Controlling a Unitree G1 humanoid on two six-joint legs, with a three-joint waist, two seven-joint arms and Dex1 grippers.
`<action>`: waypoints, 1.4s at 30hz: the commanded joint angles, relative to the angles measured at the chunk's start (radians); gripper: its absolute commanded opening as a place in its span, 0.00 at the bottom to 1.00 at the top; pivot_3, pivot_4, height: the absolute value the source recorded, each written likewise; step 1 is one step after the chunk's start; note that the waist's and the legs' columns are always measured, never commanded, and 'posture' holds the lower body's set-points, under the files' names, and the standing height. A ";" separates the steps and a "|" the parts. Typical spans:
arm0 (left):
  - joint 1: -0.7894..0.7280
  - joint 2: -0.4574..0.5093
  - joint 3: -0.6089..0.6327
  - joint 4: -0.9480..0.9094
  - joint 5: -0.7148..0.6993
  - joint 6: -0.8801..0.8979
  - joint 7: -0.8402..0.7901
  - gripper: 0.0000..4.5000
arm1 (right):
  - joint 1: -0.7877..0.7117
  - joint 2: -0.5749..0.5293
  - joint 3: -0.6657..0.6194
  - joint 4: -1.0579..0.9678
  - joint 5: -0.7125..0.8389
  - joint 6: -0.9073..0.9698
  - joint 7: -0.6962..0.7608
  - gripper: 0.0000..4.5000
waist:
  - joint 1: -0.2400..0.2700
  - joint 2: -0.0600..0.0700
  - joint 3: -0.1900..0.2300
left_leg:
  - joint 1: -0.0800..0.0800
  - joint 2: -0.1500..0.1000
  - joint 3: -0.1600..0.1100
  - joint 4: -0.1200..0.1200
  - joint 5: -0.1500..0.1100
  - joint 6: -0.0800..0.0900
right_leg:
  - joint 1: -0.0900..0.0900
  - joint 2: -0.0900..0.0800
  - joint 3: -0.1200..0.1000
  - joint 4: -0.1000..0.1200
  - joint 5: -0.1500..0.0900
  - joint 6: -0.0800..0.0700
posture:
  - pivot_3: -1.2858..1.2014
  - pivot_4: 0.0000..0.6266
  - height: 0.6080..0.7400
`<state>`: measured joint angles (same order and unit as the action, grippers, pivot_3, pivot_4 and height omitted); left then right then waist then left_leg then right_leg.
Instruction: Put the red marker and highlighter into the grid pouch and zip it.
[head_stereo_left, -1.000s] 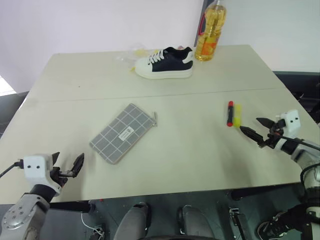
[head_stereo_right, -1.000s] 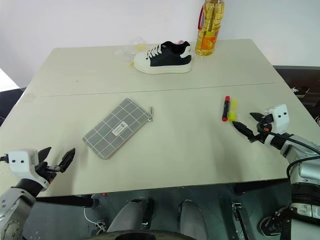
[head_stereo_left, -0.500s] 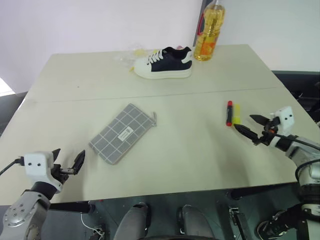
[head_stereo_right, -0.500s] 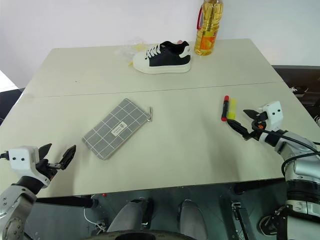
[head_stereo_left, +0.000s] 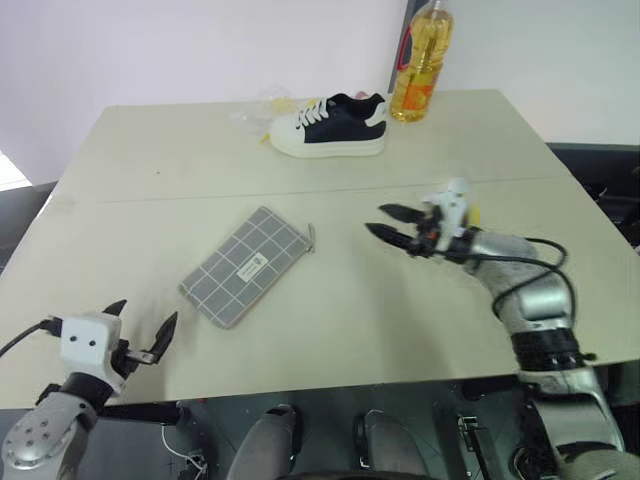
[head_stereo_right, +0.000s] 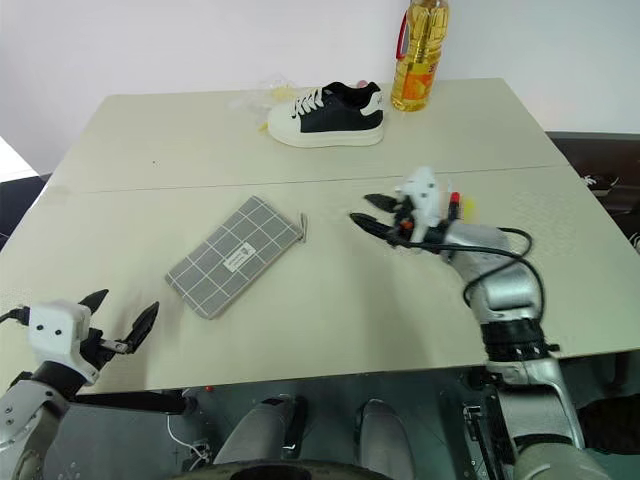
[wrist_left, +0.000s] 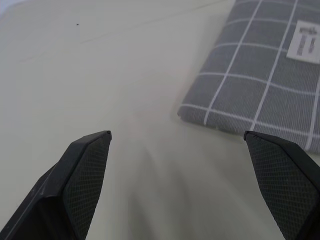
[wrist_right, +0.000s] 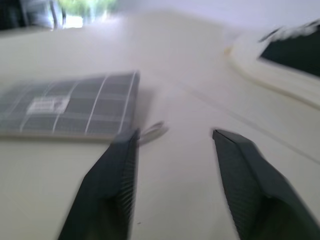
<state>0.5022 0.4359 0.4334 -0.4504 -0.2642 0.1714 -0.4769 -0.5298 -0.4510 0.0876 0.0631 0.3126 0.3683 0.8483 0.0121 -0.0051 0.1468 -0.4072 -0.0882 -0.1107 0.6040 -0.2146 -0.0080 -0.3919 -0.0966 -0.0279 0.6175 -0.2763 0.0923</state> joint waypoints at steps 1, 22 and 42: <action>0.023 0.029 -0.017 0.005 0.104 -0.105 -0.003 1.00 | -0.061 0.098 0.073 -0.010 -0.030 0.011 -0.045 0.12 | -0.001 0.000 0.000 | 0.000 0.000 0.000 -0.001 0.000 0.000 | 0.000 0.000 0.000 0.000 0.000 0.000 | 0.52 0.24 0.99; -0.118 0.211 -0.250 0.198 0.462 -0.388 -0.039 1.00 | -0.241 0.442 0.221 0.471 -0.306 0.049 -0.355 0.00 | -0.005 0.001 0.000 | 0.009 -0.001 0.000 -0.009 0.002 -0.004 | -0.002 0.000 0.001 0.011 0.001 0.000 | 0.52 0.24 0.99; -0.394 0.259 -0.423 0.427 0.491 -0.621 -0.062 0.01 | -0.209 0.453 0.205 0.413 -0.320 0.062 -0.338 0.00 | -0.025 0.004 -0.002 | 0.015 -0.002 -0.001 -0.011 0.003 -0.004 | 0.001 0.001 0.001 0.013 0.003 0.004 | 0.52 0.24 0.99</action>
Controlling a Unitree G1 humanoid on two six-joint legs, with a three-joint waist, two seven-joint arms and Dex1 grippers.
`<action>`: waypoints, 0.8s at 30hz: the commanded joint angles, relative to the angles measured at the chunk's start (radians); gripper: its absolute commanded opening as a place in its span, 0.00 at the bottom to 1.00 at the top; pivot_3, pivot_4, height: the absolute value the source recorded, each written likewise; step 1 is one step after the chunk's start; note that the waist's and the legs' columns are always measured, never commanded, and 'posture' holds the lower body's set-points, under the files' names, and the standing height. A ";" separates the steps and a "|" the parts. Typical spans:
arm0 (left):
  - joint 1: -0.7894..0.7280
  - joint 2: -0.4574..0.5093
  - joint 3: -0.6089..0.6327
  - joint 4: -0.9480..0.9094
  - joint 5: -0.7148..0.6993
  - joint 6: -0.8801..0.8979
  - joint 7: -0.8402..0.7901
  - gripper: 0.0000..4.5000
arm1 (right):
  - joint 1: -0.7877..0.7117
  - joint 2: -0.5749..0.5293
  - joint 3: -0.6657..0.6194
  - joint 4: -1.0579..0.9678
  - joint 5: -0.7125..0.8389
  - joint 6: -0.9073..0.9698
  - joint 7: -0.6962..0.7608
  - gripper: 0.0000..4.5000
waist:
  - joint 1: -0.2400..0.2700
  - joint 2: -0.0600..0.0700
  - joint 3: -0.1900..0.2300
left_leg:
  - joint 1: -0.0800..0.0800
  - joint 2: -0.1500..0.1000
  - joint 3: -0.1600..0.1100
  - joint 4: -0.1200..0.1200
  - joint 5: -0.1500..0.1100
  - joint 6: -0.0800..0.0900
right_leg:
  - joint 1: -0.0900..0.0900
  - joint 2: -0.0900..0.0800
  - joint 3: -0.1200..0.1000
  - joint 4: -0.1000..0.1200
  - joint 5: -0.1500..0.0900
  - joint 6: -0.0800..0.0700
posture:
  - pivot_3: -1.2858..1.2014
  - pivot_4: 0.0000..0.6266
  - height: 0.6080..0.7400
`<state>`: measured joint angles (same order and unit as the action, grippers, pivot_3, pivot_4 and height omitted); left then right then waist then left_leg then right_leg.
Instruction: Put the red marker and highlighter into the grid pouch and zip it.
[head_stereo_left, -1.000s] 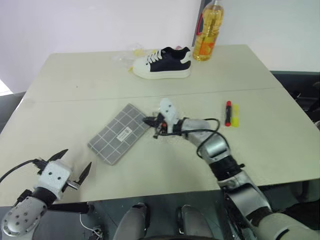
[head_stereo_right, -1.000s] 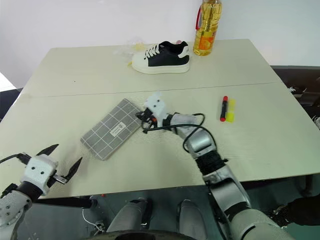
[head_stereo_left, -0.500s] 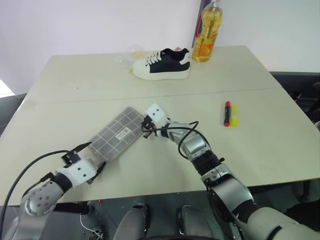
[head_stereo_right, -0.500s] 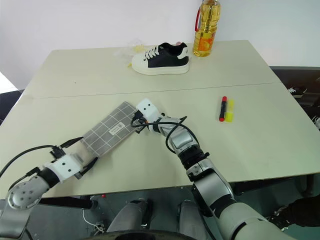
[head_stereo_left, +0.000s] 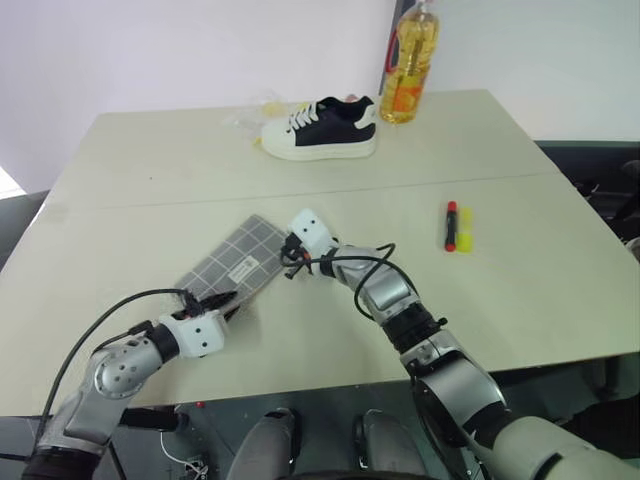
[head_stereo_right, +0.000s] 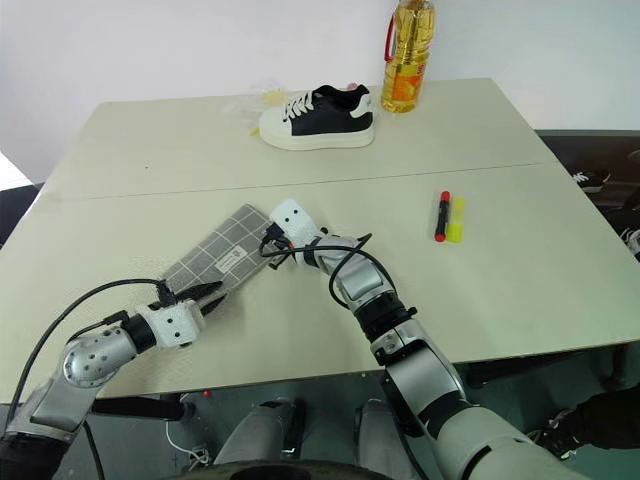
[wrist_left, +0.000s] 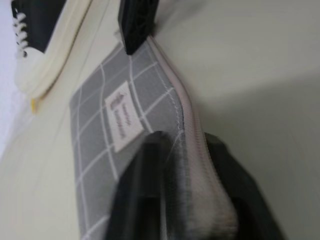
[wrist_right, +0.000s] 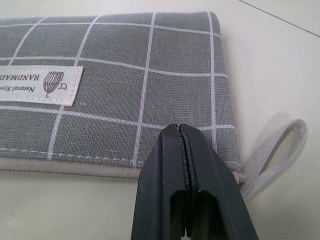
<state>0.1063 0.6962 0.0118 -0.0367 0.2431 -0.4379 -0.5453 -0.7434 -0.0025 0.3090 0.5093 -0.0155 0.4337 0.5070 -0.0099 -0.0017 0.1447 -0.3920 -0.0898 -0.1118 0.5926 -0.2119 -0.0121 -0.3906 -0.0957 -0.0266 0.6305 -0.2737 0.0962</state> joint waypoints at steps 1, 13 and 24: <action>0.001 -0.002 0.000 0.014 -0.019 -0.012 0.009 0.01 | 0.002 0.006 -0.026 -0.038 0.015 -0.011 0.004 0.00 | -0.003 0.000 0.000 | 0.000 0.000 0.000 0.000 0.000 0.000 | 0.000 0.000 0.000 0.000 0.000 0.000 | 0.52 0.24 0.99; -0.023 -0.201 0.041 -0.370 -0.382 0.442 0.020 0.00 | 0.015 -0.266 -0.169 -0.321 0.122 -0.060 0.196 0.54 | -0.003 -0.001 0.001 | -0.001 0.000 0.000 0.001 0.000 0.000 | 0.001 0.000 0.000 -0.001 0.000 0.001 | 0.52 0.24 0.99; -0.057 -0.229 0.011 -0.485 -0.429 0.597 0.024 0.00 | 0.052 -0.391 -0.161 -0.357 0.128 -0.065 0.301 0.98 | -0.002 -0.002 0.001 | -0.002 0.001 0.001 0.000 0.000 0.000 | 0.003 0.001 0.001 0.000 -0.001 0.000 | 0.52 0.24 0.99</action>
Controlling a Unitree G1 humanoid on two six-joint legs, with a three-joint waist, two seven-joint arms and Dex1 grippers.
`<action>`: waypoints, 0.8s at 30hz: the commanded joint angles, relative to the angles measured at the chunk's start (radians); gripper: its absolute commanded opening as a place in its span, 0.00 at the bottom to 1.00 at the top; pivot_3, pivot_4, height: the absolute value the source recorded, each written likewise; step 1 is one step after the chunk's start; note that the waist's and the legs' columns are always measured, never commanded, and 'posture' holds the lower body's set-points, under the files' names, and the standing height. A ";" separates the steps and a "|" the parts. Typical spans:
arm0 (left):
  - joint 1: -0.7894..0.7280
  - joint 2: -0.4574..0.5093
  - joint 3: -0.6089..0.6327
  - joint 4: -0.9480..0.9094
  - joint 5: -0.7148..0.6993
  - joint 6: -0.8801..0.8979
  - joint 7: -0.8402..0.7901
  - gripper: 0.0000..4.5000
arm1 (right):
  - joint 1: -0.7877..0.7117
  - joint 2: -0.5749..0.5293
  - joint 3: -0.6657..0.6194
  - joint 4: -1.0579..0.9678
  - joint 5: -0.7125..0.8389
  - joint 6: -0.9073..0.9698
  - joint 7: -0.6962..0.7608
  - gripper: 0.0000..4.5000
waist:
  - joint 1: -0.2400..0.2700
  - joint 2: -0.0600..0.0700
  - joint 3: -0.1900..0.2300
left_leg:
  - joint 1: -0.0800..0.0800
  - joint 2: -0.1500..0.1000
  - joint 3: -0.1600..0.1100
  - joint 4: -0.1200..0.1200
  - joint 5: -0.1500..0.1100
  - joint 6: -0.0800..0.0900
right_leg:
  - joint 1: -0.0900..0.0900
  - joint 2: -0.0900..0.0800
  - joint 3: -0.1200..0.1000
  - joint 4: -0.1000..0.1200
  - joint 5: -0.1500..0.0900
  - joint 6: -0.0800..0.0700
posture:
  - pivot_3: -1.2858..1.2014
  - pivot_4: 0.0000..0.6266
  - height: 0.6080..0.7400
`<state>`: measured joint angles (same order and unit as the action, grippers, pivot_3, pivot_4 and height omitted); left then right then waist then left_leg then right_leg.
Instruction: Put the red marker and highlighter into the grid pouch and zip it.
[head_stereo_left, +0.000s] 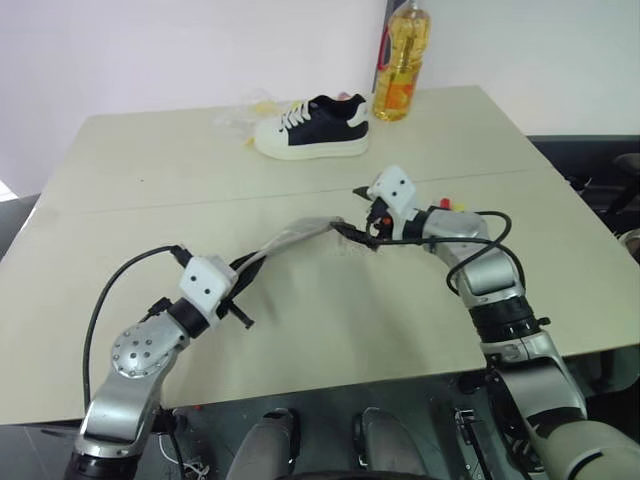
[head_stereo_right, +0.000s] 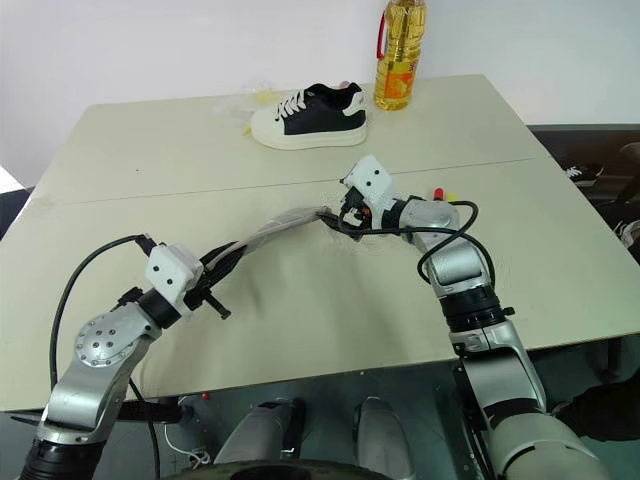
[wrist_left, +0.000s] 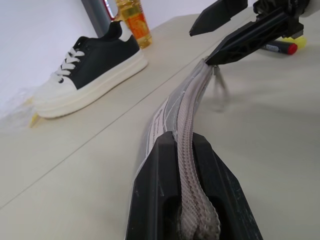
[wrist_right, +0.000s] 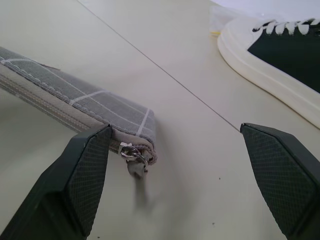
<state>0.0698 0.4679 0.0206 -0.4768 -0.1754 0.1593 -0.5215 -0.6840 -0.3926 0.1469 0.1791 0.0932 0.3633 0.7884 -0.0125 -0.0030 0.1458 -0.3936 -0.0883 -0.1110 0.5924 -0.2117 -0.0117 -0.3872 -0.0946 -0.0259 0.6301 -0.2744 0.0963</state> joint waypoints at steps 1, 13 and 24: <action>-0.025 -0.001 0.000 -0.041 -0.009 0.003 0.000 0.00 | -0.007 0.000 -0.002 -0.026 0.028 0.020 0.027 0.98 | 0.002 -0.001 0.001 | 0.000 0.000 0.000 0.000 0.000 0.000 | 0.000 0.000 0.000 0.000 0.000 0.000 | 0.52 0.24 0.99; -0.030 -0.015 -0.023 -0.014 0.006 -0.009 0.000 0.00 | 0.049 -0.050 -0.055 -0.095 0.134 0.161 0.071 0.98 | 0.005 -0.002 0.001 | -0.002 -0.001 0.000 0.001 0.000 0.000 | 0.000 -0.002 0.000 -0.002 0.000 0.000 | 0.52 0.24 0.99; -0.021 -0.028 -0.049 -0.014 0.020 -0.019 -0.001 0.00 | -0.005 0.037 -0.070 0.047 0.120 0.158 -0.044 0.68 | 0.005 -0.002 0.002 | -0.003 -0.001 0.000 0.001 0.000 0.000 | -0.001 -0.001 0.000 -0.002 0.000 0.000 | 0.52 0.24 0.99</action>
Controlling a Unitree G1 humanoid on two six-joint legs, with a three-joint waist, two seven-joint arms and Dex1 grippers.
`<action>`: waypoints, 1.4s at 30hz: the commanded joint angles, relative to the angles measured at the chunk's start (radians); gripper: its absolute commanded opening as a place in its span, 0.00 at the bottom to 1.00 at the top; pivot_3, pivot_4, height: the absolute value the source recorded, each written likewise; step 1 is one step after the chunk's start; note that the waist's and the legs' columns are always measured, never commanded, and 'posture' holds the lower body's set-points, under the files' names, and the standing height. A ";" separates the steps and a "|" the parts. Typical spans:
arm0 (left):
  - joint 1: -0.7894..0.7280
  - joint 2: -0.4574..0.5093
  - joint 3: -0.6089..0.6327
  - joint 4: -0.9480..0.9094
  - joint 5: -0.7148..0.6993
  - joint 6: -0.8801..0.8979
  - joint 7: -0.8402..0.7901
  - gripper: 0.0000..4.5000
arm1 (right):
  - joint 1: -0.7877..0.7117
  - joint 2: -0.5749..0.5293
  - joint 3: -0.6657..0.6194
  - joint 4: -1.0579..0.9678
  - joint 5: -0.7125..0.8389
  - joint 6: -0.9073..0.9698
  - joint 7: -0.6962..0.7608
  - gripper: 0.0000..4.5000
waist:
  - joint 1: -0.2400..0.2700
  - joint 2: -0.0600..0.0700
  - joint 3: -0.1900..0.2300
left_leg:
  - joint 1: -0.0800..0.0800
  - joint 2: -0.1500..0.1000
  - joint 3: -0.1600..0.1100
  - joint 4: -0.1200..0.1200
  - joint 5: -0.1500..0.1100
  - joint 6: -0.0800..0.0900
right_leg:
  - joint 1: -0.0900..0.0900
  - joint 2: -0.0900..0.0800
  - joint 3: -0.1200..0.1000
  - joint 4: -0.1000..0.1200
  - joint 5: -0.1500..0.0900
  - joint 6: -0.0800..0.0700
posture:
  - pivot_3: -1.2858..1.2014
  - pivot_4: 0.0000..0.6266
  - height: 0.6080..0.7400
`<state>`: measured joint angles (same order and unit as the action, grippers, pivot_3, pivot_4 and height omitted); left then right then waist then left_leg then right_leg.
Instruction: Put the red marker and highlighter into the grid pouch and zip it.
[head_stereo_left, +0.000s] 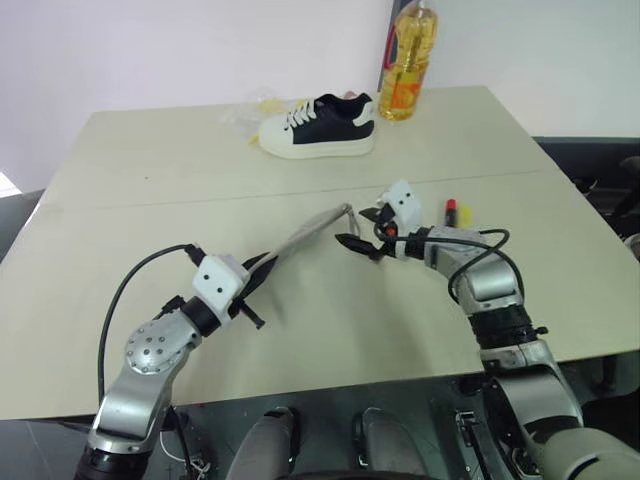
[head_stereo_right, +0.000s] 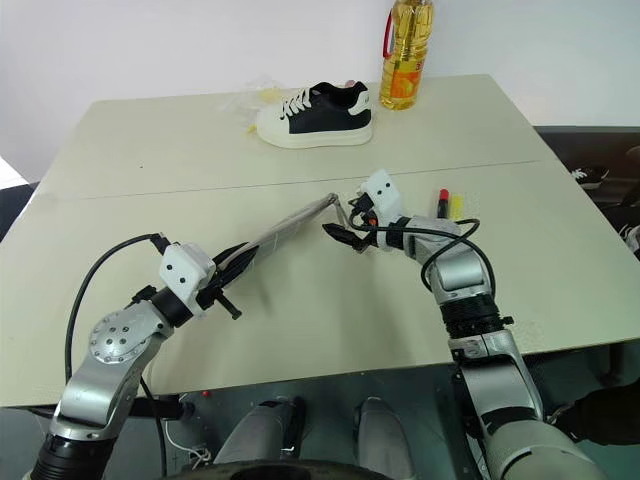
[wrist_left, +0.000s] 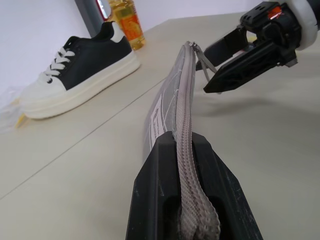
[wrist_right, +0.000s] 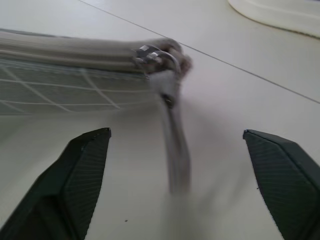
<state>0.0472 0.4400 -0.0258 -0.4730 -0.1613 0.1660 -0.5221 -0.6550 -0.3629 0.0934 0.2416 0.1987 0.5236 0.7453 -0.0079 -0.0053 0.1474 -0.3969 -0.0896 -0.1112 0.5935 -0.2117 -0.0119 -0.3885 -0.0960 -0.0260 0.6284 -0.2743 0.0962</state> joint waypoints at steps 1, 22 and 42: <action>0.002 0.000 -0.002 -0.017 0.007 -0.026 0.000 0.00 | -0.036 0.007 -0.016 -0.018 0.016 -0.002 0.000 0.58 | 0.000 0.000 0.000 | 0.000 0.000 0.000 0.000 0.000 0.000 | 0.000 0.000 0.000 0.000 0.000 0.000 | 0.52 0.24 0.99; -0.182 -0.202 -0.186 0.170 0.157 0.042 0.144 0.00 | 0.017 -0.157 0.227 -0.396 -0.084 -0.014 0.188 0.01 | 0.020 -0.001 0.000 | 0.000 0.000 0.000 0.002 0.000 0.000 | 0.001 0.000 -0.001 0.000 0.000 0.000 | 0.52 0.24 0.99; -0.350 -0.335 -0.197 0.412 0.200 -0.038 0.212 0.00 | 0.036 -0.246 0.197 -0.574 -0.009 0.092 0.274 0.13 | 0.021 -0.003 0.000 | -0.001 0.000 -0.001 0.003 0.000 0.000 | 0.000 0.000 -0.002 0.000 0.000 0.001 | 0.52 0.24 0.99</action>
<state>-0.2905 0.1024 -0.2414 -0.0393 0.0361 0.1425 -0.3209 -0.6105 -0.5961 0.3260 -0.2869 0.1501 0.6072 0.9960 0.0134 -0.0078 0.1478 -0.3983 -0.0900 -0.1121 0.5967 -0.2116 -0.0120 -0.3879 -0.0958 -0.0284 0.6288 -0.2740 0.0972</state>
